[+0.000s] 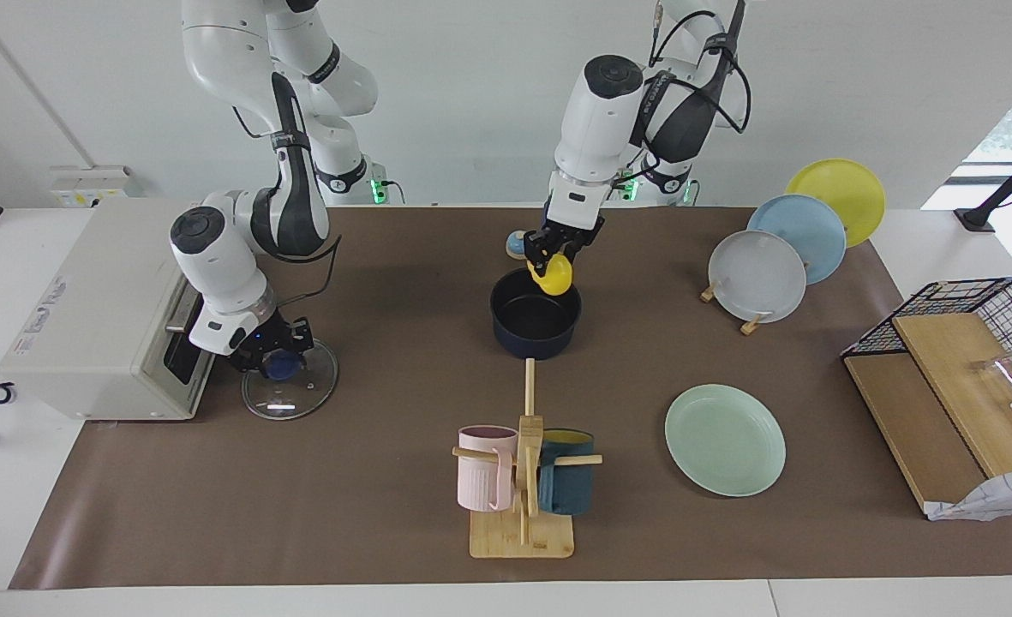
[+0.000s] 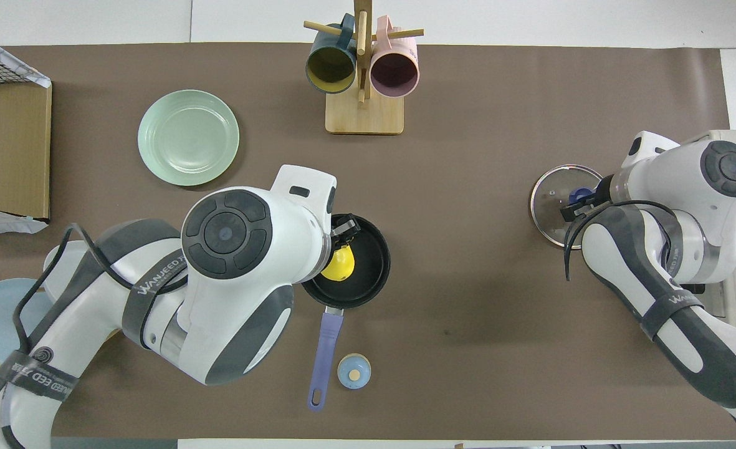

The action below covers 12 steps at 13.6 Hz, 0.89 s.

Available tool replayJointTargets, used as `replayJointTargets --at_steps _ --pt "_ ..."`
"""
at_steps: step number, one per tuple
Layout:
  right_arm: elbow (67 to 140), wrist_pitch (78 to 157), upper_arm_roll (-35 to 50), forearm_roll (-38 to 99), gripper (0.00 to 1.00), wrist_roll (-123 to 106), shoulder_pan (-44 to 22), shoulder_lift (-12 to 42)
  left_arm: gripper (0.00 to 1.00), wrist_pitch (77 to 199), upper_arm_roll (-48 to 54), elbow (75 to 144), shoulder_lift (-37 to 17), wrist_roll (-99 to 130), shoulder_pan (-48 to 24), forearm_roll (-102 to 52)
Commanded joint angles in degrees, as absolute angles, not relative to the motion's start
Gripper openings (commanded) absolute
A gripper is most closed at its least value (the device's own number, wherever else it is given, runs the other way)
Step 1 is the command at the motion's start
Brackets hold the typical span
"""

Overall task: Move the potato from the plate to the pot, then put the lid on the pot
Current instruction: 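Carry the potato with the left gripper over the black saucepan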

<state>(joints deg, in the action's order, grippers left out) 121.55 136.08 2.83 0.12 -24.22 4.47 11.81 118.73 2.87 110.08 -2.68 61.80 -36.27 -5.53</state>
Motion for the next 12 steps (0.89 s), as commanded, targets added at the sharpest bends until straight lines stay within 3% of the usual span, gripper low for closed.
replayJointTargets --at_steps 1,3,10,12 --pt "120.33 134.31 3.52 1.23 0.56 -24.17 5.10 11.95 0.00 124.79 1.67 114.34 -3.07 62.93 -37.44 -5.89" --pt "117.44 131.06 3.69 1.23 0.56 -24.08 5.01 12.04 0.00 130.31 1.67 116.35 -5.88 63.45 -37.62 -5.80" --pt "105.75 115.87 6.15 1.23 0.55 -24.00 5.01 11.78 0.00 134.64 1.49 123.56 -6.06 63.19 -40.86 -4.92" --pt "103.02 112.07 6.59 1.23 0.50 -23.91 5.01 11.43 0.00 136.49 1.49 124.98 -5.98 63.28 -40.96 -4.92"
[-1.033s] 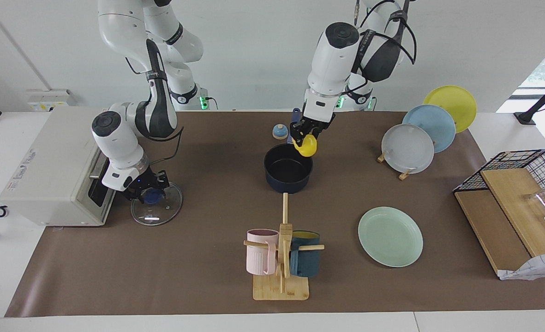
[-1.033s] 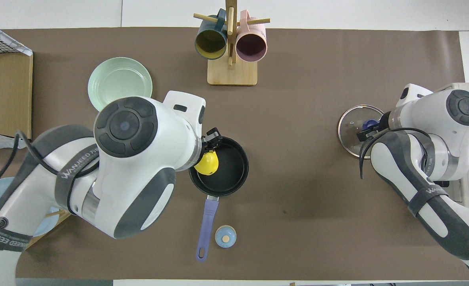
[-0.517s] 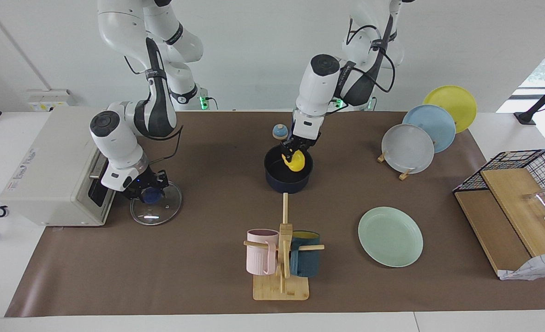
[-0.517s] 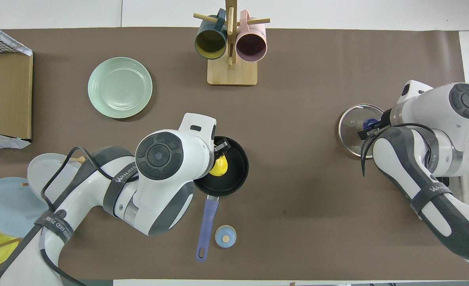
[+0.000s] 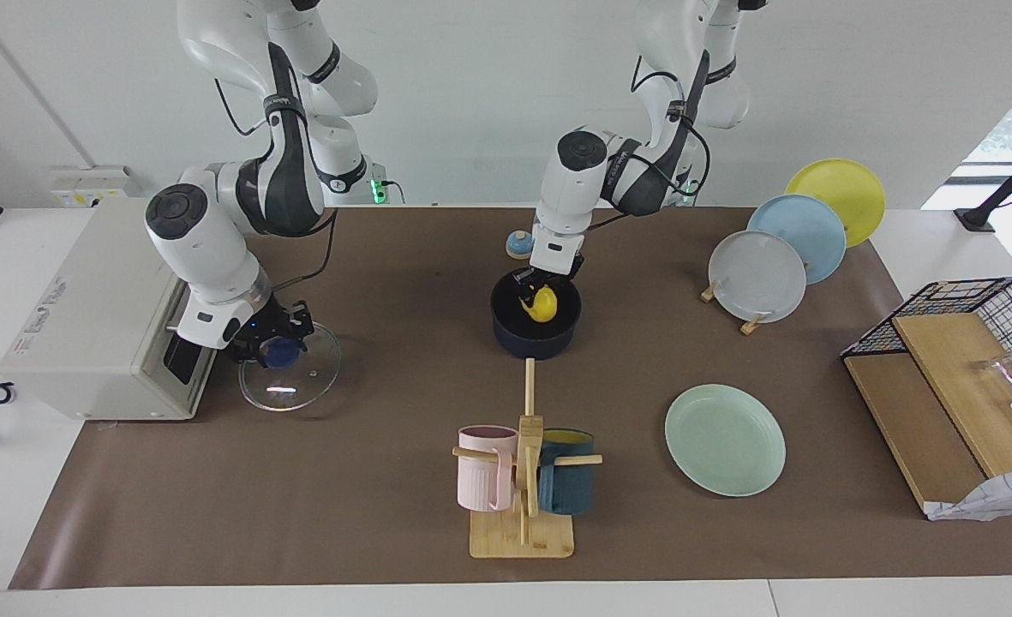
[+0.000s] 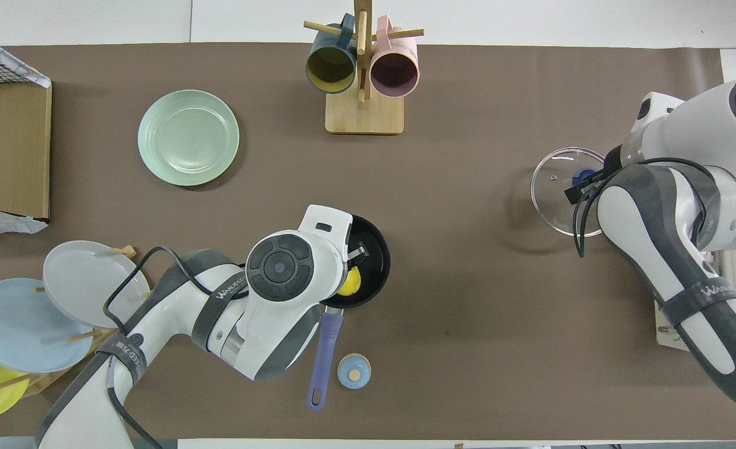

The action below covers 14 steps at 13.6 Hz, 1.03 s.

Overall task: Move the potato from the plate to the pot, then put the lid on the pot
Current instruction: 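Release the potato into the saucepan while the right gripper lifts the lid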

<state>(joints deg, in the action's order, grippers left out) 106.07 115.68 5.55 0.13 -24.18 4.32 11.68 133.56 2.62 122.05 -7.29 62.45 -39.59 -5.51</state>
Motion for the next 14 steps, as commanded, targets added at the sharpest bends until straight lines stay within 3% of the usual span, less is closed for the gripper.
replayJointTargets --at_steps 1,4,5,6,7,8,9,14 --pt "102.75 111.02 7.29 1.23 0.45 -23.73 5.01 10.47 0.00 136.58 1.49 124.98 -5.98 63.37 -40.96 -4.92" --pt "102.48 107.50 7.47 1.23 0.32 -22.59 5.01 8.18 0.00 136.67 1.49 125.59 -6.06 63.37 -41.04 -4.92" --pt "102.48 106.53 7.73 1.23 0.27 -22.50 5.01 7.22 0.11 136.84 1.49 126.12 -6.06 63.28 -41.04 -4.92" --pt "102.48 105.91 8.17 1.23 0.23 -22.50 5.01 6.34 0.43 136.85 1.49 126.30 -5.98 63.19 -41.04 -4.92" --pt "102.48 105.13 8.35 1.23 0.15 -22.41 4.92 5.55 0.69 136.76 1.49 126.21 -5.98 63.19 -41.04 -4.92" --pt "102.48 104.86 8.78 1.23 0.07 -22.15 5.01 5.19 0.88 136.67 1.49 126.12 -5.98 63.02 -41.04 -4.92" --pt "102.48 104.33 8.96 1.23 0.00 -21.37 5.01 5.01 1.00 136.50 1.49 126.04 -5.98 63.02 -41.04 -4.92" --pt "102.22 103.19 12.37 1.23 0.00 -14.80 5.01 3.78 1.00 131.52 1.23 123.16 -4.05 60.65 -39.99 -4.92"
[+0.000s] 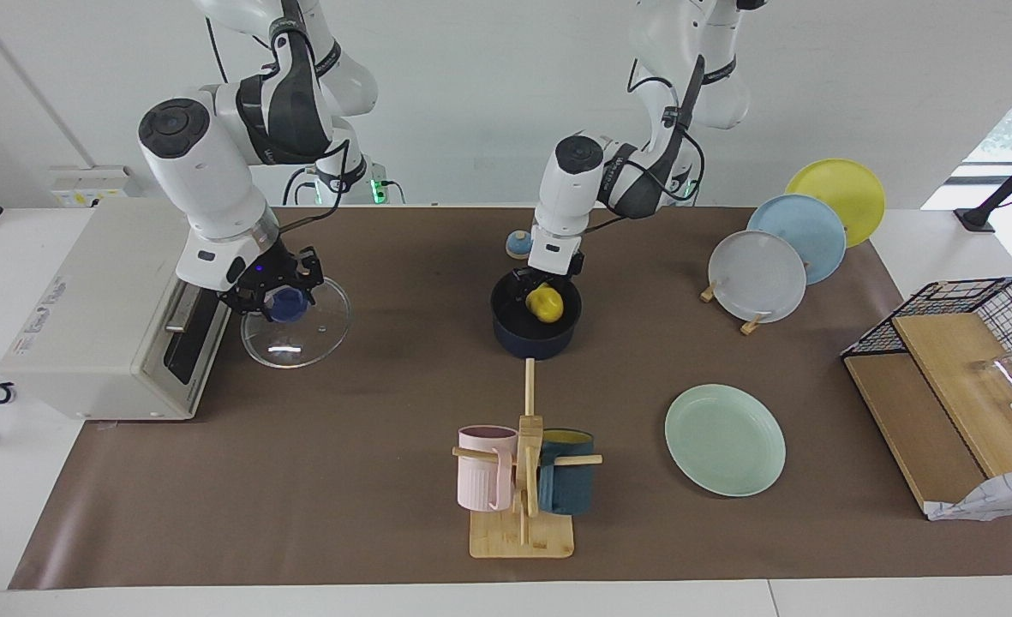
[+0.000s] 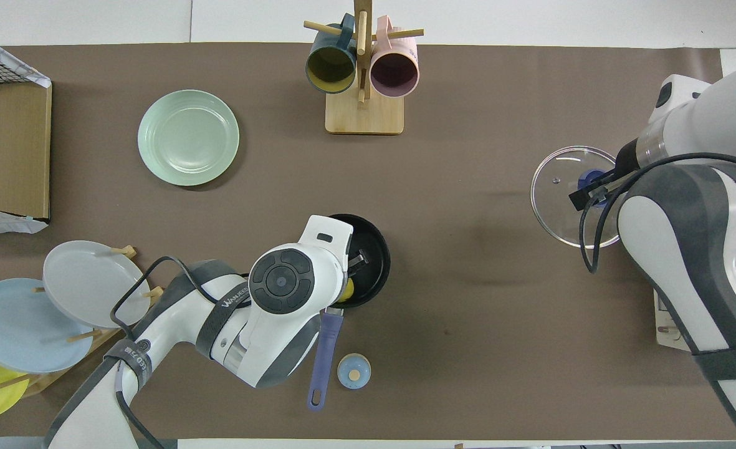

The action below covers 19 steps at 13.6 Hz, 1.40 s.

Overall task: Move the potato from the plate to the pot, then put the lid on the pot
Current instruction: 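Release the potato into the saucepan while the right gripper lifts the lid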

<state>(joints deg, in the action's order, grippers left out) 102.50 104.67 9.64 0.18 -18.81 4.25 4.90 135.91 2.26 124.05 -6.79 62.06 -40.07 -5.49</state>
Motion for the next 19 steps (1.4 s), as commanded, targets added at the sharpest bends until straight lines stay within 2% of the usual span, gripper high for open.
replayJointTargets --at_steps 1,3,5,9,11,14,19 --pt "102.13 103.18 13.44 1.23 0.00 -12.94 5.01 3.52 1.00 126.70 1.14 120.26 -3.35 59.43 -39.03 -4.92" --pt "102.04 103.18 15.63 1.23 0.00 -8.72 5.01 3.52 1.00 114.93 1.23 110.44 -3.43 57.49 -35.08 -5.01" --pt "102.04 103.53 18.35 1.23 0.00 -4.59 4.92 3.52 1.00 108.83 1.23 105.23 -2.47 56.34 -32.19 -5.01" --pt "100.73 105.38 28.19 0.97 0.00 14.72 4.49 5.00 1.00 99.79 1.05 101.44 3.51 42.86 -24.37 -5.01" --pt "97.67 106.96 28.83 0.00 0.00 24.04 -2.33 7.80 1.00 95.29 1.05 98.36 3.95 32.40 -18.75 -4.92" --pt "92.39 107.48 28.83 -5.68 0.00 33.19 -10.95 13.43 1.00 93.96 1.05 97.73 5.09 22.44 -14.42 -4.92" --pt "90.35 110.91 28.74 -7.91 0.00 41.64 -16.68 18.09 1.00 93.61 1.06 97.56 6.85 14.07 -11.69 -0.70"
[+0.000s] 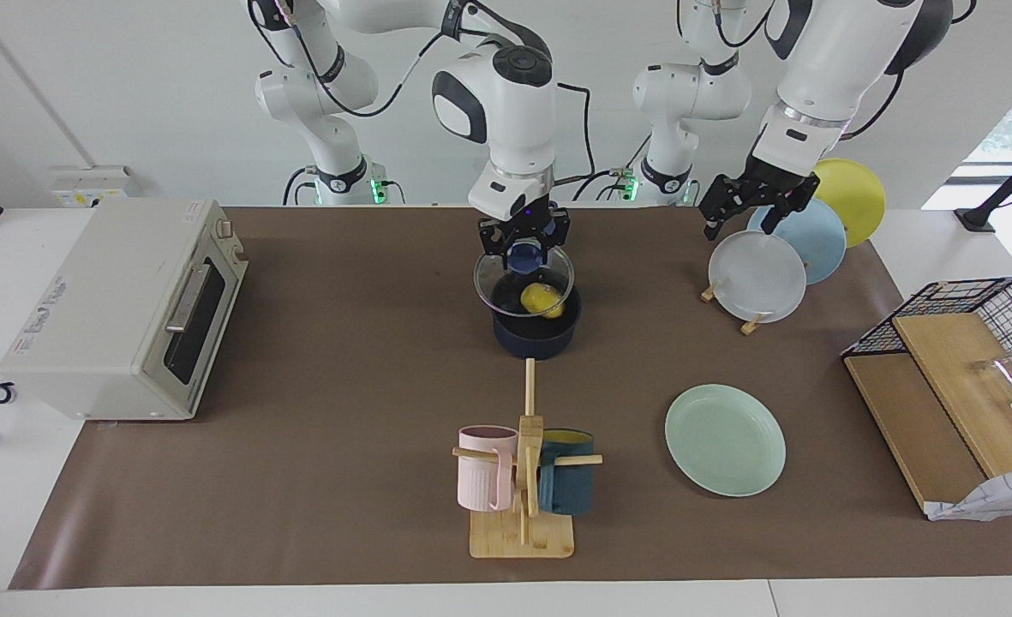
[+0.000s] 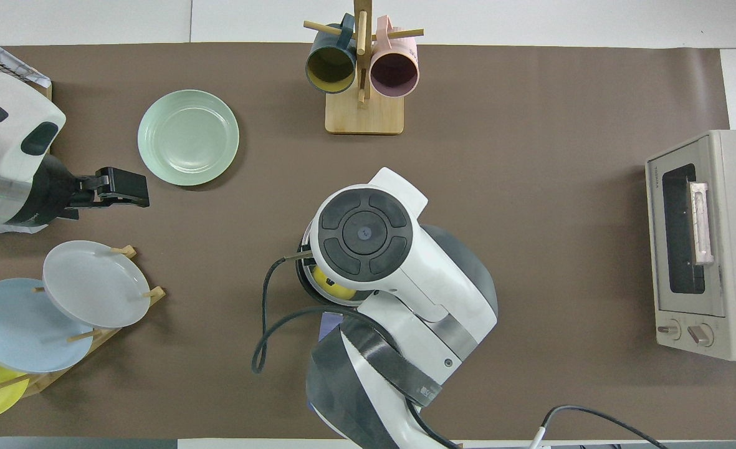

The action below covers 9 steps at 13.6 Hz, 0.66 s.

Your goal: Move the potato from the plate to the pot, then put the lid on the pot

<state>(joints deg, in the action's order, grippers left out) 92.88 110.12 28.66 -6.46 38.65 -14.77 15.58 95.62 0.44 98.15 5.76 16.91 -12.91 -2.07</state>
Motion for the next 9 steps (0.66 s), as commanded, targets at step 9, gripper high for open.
replayJointTargets --at_steps 9 --pt "91.31 114.78 28.65 -13.88 0.00 44.03 -18.72 22.32 1.00 92.29 0.97 95.71 6.86 12.49 -11.34 -0.18"
